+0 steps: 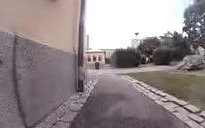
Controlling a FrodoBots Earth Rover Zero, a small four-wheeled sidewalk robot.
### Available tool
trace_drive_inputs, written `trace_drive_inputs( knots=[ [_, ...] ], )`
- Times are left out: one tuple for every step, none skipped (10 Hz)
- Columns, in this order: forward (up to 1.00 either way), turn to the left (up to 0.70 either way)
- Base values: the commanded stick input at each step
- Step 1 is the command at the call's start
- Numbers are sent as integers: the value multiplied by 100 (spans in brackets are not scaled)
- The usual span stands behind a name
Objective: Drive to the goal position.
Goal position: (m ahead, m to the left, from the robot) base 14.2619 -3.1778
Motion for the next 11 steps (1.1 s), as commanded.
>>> trace_drive_inputs(
  knots=[
    [70, -25],
    [70, -28],
    [70, -28],
    [70, -28],
    [70, -28],
    [70, -28],
    [70, -28],
    [70, -13],
    [70, -4],
    [70, -18],
    [70, -28]
  ],
)
